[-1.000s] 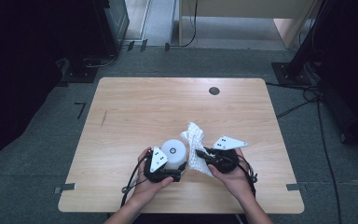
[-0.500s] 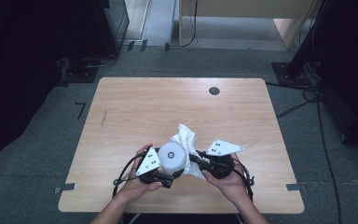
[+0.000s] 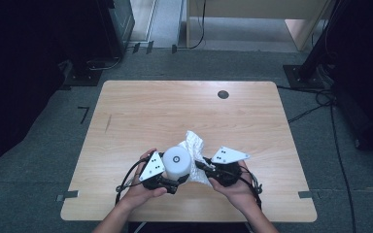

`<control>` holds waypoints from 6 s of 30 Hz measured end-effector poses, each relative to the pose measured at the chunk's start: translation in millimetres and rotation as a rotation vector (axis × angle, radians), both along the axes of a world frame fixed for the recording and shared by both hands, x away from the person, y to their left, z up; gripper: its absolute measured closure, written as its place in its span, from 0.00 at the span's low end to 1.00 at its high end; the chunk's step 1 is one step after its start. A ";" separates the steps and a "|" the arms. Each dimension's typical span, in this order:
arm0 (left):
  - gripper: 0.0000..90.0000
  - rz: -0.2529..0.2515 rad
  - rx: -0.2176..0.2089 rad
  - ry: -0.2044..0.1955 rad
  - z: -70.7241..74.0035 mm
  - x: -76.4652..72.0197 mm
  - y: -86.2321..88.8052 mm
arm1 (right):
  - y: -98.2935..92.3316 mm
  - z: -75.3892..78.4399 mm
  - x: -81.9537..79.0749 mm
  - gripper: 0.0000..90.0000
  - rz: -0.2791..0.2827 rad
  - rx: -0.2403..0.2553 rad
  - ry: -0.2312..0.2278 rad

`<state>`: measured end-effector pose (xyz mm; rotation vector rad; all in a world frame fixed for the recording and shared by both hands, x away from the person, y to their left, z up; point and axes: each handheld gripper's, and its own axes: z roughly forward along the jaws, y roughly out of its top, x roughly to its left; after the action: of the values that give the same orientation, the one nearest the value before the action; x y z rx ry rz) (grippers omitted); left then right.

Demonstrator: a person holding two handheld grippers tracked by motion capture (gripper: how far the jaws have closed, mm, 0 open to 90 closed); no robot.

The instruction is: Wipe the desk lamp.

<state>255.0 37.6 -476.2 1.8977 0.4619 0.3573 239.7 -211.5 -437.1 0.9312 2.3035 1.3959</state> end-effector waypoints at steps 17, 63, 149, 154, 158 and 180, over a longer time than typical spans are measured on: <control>0.09 0.023 0.023 0.021 -6.5 4.8 -1.8 | -4.7 -33.5 20.7 0.87 -0.036 -0.055 0.197; 0.09 0.346 0.006 0.040 -9.0 -15.7 -12.2 | -34.5 -17.5 23.3 0.87 -0.123 0.056 0.121; 0.09 0.494 -0.005 0.022 -24.8 -21.3 -33.5 | -38.2 -27.3 31.9 0.86 -0.133 -0.011 0.188; 0.09 0.314 -0.009 0.041 -18.7 -6.7 -20.4 | -40.0 -24.9 31.4 0.86 -0.137 -0.004 0.183; 0.09 0.048 -0.050 0.014 -12.4 3.5 -4.8 | -42.2 -21.4 30.3 0.86 -0.135 0.020 0.172; 0.09 -0.069 -0.131 0.087 -1.9 17.0 14.0 | 9.8 -35.4 12.1 0.87 -0.001 -0.112 0.191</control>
<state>272.0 51.6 -478.1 1.8014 0.4656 0.1943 251.8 -201.8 -472.5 1.0720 2.4898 1.2098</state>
